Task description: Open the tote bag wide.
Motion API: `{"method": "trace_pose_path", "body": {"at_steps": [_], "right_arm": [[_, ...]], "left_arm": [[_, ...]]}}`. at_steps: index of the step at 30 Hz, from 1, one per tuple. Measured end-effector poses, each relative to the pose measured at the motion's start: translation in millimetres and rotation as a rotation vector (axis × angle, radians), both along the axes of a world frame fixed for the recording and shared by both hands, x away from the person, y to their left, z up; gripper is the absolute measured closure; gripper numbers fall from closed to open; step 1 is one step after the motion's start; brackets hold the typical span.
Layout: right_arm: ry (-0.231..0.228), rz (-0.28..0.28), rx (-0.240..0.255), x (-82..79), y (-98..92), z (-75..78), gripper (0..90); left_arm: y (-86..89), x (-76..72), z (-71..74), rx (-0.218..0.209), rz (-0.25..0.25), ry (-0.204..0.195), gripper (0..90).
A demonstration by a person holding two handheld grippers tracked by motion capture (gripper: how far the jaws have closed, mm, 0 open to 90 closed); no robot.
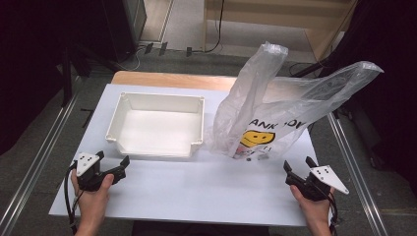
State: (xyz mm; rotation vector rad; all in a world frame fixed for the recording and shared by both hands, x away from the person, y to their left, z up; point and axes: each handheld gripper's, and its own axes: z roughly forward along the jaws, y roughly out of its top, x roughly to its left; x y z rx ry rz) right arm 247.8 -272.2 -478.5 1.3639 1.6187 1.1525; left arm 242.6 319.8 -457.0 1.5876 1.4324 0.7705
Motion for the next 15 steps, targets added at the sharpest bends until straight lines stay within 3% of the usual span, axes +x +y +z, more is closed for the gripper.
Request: {"method": "trace_pose_path", "body": {"at_steps": [9, 15], "right_arm": [[0.017, 0.038, -0.004, 2.9, 2.0, 3.0, 27.8], [0.014, 0.059, 0.024, -1.2, 3.6, 9.3, 26.5]], "left_arm": [[-8.6, 2.2, -0.5, 0.073, 0.005, 0.005, 8.6], [-8.6, 0.0, 0.2, 0.063, 0.004, 0.003, 8.7]]}}
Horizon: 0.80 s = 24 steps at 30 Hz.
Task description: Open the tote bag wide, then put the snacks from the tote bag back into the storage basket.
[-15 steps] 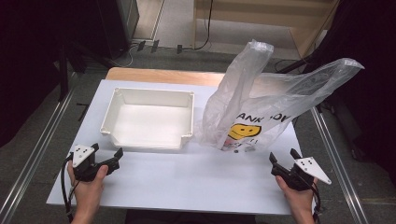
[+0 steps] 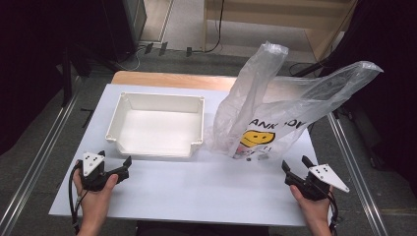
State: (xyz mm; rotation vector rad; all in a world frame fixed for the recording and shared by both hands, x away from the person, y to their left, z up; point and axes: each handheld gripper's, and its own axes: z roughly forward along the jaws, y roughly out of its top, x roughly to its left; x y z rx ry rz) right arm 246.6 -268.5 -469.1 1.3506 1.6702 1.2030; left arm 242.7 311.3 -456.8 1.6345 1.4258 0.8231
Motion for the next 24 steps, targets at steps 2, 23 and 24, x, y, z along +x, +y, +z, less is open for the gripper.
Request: {"method": "trace_pose_path", "body": {"at_steps": [2, 23, 24], "right_arm": [[-0.013, -0.003, 0.006, -2.5, 1.3, 8.9, 21.3], [-0.032, -0.007, 0.035, 25.7, 11.0, 68.7, 14.6], [-0.037, -0.007, 0.048, 28.8, 10.6, 74.4, 14.5]], "left_arm": [[-2.7, -2.9, 0.4, 0.026, -0.014, 0.002, 8.7], [-39.4, 0.2, 29.5, 0.021, -0.150, -0.035, 8.7], [-42.2, 0.7, 31.1, 0.021, -0.157, -0.038, 8.7]]}}
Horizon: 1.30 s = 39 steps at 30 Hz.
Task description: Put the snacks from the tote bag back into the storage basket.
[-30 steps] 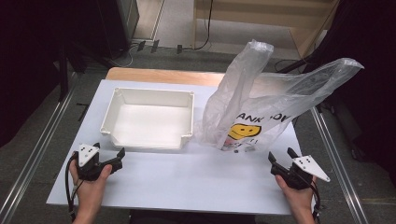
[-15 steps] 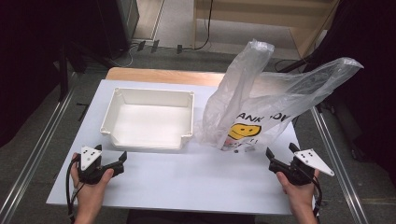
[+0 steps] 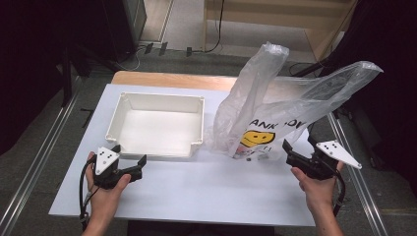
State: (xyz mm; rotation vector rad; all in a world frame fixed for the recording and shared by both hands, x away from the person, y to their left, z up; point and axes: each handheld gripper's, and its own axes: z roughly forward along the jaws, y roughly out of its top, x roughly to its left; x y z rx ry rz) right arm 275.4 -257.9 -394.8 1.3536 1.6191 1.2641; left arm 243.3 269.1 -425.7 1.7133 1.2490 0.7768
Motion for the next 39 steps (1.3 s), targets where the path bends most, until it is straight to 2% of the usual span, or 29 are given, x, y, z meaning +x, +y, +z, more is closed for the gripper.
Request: {"method": "trace_pose_path", "body": {"at_steps": [8, 14, 15, 16, 17, 18, 19, 20, 22, 23, 25, 28, 30, 32, 33, 36, 37, 39], "right_arm": [[-0.005, -0.003, 0.026, 16.5, 2.4, 10.8, 14.5], [-0.003, 0.042, 0.065, 27.4, 7.2, 17.4, 15.7], [-0.003, 0.086, 0.080, 30.6, 10.5, 18.9, 24.1], [-0.007, 0.107, 0.077, 31.8, 13.5, 19.6, 27.1], [-0.007, 0.107, 0.077, 31.8, 13.5, 19.6, 27.1], [-0.005, 0.139, 0.059, 33.1, 20.9, 20.7, 34.7], [-0.005, 0.139, 0.059, 33.1, 20.9, 20.7, 34.7], [-0.007, 0.152, 0.049, 32.7, 24.6, 21.0, 38.7], [-0.023, 0.179, 0.019, 31.9, 33.6, 22.0, 53.9], [-0.023, 0.179, 0.019, 31.9, 33.6, 22.0, 53.9], [-0.028, 0.184, 0.014, 32.2, 35.9, 23.2, 61.4], [-0.032, 0.201, 0.049, 34.4, 38.2, 27.2, 72.7], [-0.035, 0.243, 0.068, 36.1, 39.7, 29.4, 82.5], [-0.039, 0.278, 0.074, 37.4, 44.1, 31.8, 87.2], [-0.050, 0.287, 0.055, 36.3, 50.1, 34.4, 90.0], [-0.065, 0.296, 0.051, 34.7, 55.2, 35.7, 90.0], [-0.071, 0.309, 0.054, 33.4, 58.3, 35.8, 90.0], [-0.078, 0.321, 0.024, 32.0, 62.4, 35.5, 90.0]], "left_arm": [[-17.8, 6.5, 15.6, -0.028, -0.054, -0.014, 8.7], [-46.6, 13.7, 26.6, -0.045, -0.123, -0.023, 8.7], [-60.1, 15.2, 29.0, -0.052, -0.145, -0.025, 8.7], [-67.3, 15.8, 30.2, -0.058, -0.165, -0.024, 8.7], [-67.3, 15.8, 30.2, -0.058, -0.165, -0.024, 8.7], [-81.6, 17.0, 32.9, -0.041, -0.202, -0.027, 8.7], [-81.6, 17.0, 32.9, -0.041, -0.202, -0.027, 8.7], [-89.4, 17.8, 34.8, -0.035, -0.218, -0.032, 8.7], [-99.6, 19.4, 38.4, -0.033, -0.241, -0.038, 8.7], [-102.9, 20.3, 39.8, -0.036, -0.250, -0.038, 8.7], [-112.0, 23.0, 43.8, -0.043, -0.263, -0.047, 8.7], [-121.9, 26.1, 48.5, -0.055, -0.285, -0.059, 9.2], [-129.4, 28.6, 52.1, -0.065, -0.301, -0.067, 9.1], [-134.8, 30.3, 55.3, -0.078, -0.317, -0.070, 9.1], [-138.7, 30.2, 57.8, -0.102, -0.337, -0.076, 9.2], [-143.3, 28.3, 60.3, -0.122, -0.366, -0.084, 9.2], [-145.3, 27.7, 61.2, -0.118, -0.378, -0.088, 9.3], [-151.3, 24.9, 64.0, -0.110, -0.404, -0.104, 9.3]]}}
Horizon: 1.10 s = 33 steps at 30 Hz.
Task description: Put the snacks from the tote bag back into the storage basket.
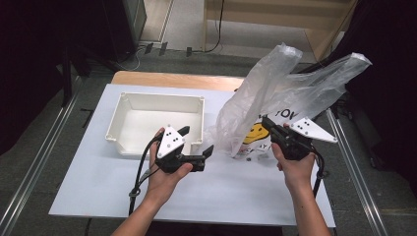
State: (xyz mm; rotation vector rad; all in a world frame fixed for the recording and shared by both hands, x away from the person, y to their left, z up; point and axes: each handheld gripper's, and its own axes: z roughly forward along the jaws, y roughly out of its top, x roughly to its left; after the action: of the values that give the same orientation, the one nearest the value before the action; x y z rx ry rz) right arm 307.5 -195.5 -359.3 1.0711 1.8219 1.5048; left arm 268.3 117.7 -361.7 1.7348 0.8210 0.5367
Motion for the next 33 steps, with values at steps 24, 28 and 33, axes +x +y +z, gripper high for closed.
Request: {"method": "trace_pose_path", "body": {"at_steps": [24, 28, 33], "right_arm": [[0.053, 0.186, -0.039, -16.1, 41.9, -28.0, 86.8], [0.064, 0.189, -0.048, -19.4, 40.8, -31.7, 84.8], [0.064, 0.166, -0.030, -22.6, 31.2, -31.1, 80.6]], "left_arm": [[-41.2, -2.0, 2.5, 0.061, -0.085, 0.012, 41.4], [-43.8, 2.2, 1.7, 0.063, -0.101, 0.012, 54.8], [-38.4, 11.7, -1.0, 0.021, -0.125, 0.062, 79.1]]}}
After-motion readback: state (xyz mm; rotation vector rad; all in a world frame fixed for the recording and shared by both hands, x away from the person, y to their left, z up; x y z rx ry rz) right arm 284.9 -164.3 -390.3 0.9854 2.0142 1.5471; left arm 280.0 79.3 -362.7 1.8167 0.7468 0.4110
